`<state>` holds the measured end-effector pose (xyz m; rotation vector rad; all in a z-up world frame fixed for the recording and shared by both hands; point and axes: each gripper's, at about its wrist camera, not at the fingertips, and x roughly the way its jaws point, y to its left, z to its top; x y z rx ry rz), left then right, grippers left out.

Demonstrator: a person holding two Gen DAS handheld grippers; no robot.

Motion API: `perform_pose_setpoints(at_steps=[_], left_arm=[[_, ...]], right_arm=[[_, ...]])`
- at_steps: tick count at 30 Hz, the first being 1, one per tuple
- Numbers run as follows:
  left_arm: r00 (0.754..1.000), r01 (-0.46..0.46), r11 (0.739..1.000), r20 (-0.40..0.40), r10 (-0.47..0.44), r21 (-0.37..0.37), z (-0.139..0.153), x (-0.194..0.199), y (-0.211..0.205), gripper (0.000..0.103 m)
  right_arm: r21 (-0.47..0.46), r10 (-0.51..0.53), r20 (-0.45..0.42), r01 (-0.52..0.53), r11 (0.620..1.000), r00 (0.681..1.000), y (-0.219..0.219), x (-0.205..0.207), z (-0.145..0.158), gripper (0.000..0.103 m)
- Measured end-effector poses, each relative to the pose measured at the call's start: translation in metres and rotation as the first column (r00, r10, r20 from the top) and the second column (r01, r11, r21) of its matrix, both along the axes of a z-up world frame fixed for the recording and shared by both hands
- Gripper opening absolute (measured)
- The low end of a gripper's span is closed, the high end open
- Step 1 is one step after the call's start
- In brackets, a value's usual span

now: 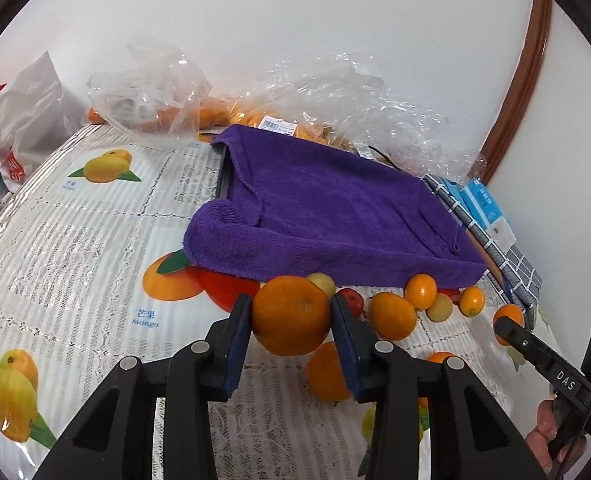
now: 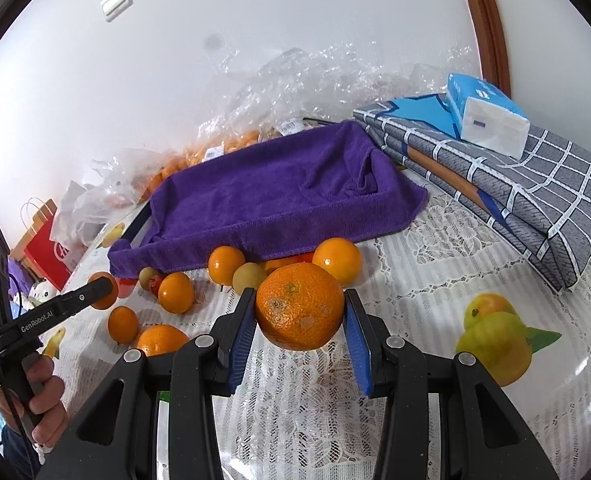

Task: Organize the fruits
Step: 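Carry the right gripper's orange over the purple towel while the left carries its orange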

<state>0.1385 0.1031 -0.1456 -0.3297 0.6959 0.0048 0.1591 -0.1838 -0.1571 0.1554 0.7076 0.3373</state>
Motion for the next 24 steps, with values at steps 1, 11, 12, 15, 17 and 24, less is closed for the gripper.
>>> perform_pose_setpoints(at_steps=[1,11,12,15,17,24], left_arm=[[1.000,0.004,1.000,0.001,-0.004,-0.004,0.000,0.000,0.000,0.037],[0.999,0.026,0.998,0.035,-0.024,-0.062,0.015,-0.003,0.006,0.037],[0.999,0.031,0.998,0.044,-0.028,-0.057,0.020,-0.001,0.006,0.037],[0.993,0.059,0.997,0.104,-0.054,-0.042,0.044,0.007,0.002,0.037],[0.988,0.089,0.995,0.131,-0.082,-0.048,0.061,0.018,-0.002,0.037],[0.983,0.075,0.997,0.170,-0.072,-0.015,0.076,0.071,-0.014,0.037]], right_arm=[[0.004,-0.001,0.001,0.001,1.000,1.000,-0.001,0.000,0.000,0.043],[-0.012,-0.014,-0.058,0.014,1.000,0.998,0.000,0.007,-0.002,0.042],[-0.019,-0.008,-0.057,0.007,1.000,0.998,0.002,0.006,0.001,0.042],[-0.079,0.014,-0.016,-0.015,0.997,1.000,0.013,0.005,0.018,0.042],[-0.115,0.026,0.016,-0.024,0.993,1.000,0.021,0.009,0.034,0.042],[-0.138,0.050,0.094,-0.037,0.990,0.994,0.043,0.048,0.067,0.042]])
